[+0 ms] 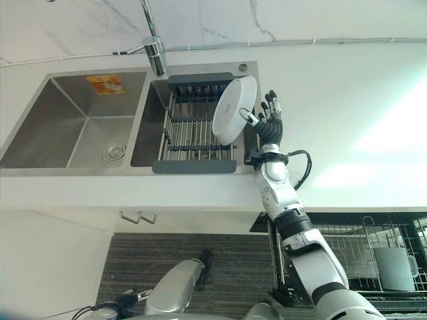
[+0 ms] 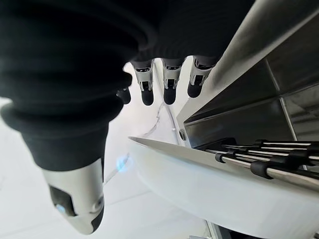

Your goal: Place the dishes in the dishwasher.

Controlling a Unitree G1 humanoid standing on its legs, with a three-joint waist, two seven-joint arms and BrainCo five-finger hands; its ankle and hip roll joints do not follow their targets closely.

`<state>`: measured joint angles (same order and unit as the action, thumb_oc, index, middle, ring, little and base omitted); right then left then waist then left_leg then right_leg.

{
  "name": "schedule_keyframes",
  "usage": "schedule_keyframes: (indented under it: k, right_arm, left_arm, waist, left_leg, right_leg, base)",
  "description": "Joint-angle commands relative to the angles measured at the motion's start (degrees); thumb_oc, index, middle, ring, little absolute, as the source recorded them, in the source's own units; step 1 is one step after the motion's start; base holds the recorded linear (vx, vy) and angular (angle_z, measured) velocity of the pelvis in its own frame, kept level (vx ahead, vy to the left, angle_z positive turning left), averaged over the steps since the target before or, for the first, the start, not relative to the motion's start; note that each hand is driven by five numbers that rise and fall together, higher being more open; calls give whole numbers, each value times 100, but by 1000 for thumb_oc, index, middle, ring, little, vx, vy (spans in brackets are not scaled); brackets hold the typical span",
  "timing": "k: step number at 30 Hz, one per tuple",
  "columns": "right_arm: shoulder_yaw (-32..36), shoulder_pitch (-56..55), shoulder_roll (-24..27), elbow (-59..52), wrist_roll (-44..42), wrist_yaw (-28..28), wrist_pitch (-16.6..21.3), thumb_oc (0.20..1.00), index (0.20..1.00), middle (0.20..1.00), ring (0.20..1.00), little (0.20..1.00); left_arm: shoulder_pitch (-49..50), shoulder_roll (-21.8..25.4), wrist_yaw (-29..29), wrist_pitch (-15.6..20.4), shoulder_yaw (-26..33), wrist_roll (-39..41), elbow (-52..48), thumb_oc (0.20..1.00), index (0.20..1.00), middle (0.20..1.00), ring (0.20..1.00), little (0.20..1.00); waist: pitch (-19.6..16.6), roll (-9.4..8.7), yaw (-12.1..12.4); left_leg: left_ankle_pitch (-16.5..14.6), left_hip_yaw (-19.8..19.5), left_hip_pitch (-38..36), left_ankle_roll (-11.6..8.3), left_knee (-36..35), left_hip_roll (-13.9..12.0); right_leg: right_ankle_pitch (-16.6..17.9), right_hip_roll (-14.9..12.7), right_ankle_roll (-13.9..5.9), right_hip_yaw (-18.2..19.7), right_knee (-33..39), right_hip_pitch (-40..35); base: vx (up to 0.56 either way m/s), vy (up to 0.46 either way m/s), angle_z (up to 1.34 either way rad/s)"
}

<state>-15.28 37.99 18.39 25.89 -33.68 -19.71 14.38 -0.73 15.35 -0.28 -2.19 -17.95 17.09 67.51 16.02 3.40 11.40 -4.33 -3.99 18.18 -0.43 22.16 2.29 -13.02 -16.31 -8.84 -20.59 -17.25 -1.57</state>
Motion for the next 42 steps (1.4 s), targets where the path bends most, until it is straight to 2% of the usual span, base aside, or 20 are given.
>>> schedule_keyframes:
  k: [1, 11, 21, 28, 30, 33, 42]
  right_arm:
    - [-9, 240, 68, -330, 75, 167, 328, 1000, 1000, 1000, 1000, 1000]
    - [-37, 314, 9, -239, -157, 258, 199, 1000, 1000, 1000, 1000, 1000]
    - [-23, 502, -74, 159, -230, 271, 230, 1000, 1000, 1000, 1000, 1000]
    - [14, 614, -138, 313, -434, 172, 166, 1000, 1000, 1000, 1000, 1000]
    - [45, 646, -146, 389, -734, 183, 124, 1000, 1000, 1000, 1000, 1000]
    - [78, 806, -210, 651, -718, 230, 151, 1000, 1000, 1000, 1000, 1000]
    - [55, 1242, -152, 1050, -695, 217, 83, 1000, 1000, 1000, 1000, 1000]
  left_arm:
    - [-127, 57, -11, 16, -147, 100, 199, 1000, 1000, 1000, 1000, 1000]
    - [-166, 109, -3, -34, -142, 87, 156, 1000, 1000, 1000, 1000, 1000]
    - [-192, 103, -29, -14, -193, 118, 206, 1000, 1000, 1000, 1000, 1000]
    - [-270, 131, -74, -19, -231, 59, 212, 1000, 1000, 1000, 1000, 1000]
    - [-296, 122, -77, -39, -262, -62, 209, 1000, 1000, 1000, 1000, 1000]
    - [-340, 113, -22, 36, -397, -99, 261, 1000, 1000, 1000, 1000, 1000]
    - [-482, 154, -95, -39, -476, -24, 226, 1000, 1000, 1000, 1000, 1000]
  waist:
    - [-84, 69, 68]
    - [-49, 95, 106]
    - [-31, 182, 154]
    - [5, 224, 171]
    - [24, 238, 174]
    - [73, 269, 193]
    - [159, 319, 274]
  left_leg:
    - [-84, -14, -423, -106, -497, -284]
    - [-69, -20, -378, -88, -497, -257]
    - [-51, -74, -366, -78, -497, -187]
    - [-29, -80, -311, -78, -497, -163]
    - [-24, -78, -299, -72, -497, -155]
    - [-5, -88, -273, -67, -497, -141]
    - [36, -144, -189, -59, -497, -87]
  right_leg:
    - [770, -131, -68, 113, 6, 517]
    - [812, -162, -69, 88, 6, 536]
    - [822, -204, -48, 49, 6, 504]
    - [857, -235, -44, 33, 6, 536]
    - [862, -242, -36, 35, 6, 545]
    - [876, -240, -22, 45, 6, 565]
    - [909, -259, -9, 19, 6, 629]
  base:
    - [-18, 7, 4]
    - [-3, 1, 2]
    - [9, 8, 2]
    - [0, 0, 0]
    - [0, 0, 0]
    - [0, 0, 0]
    - [-2, -2, 2]
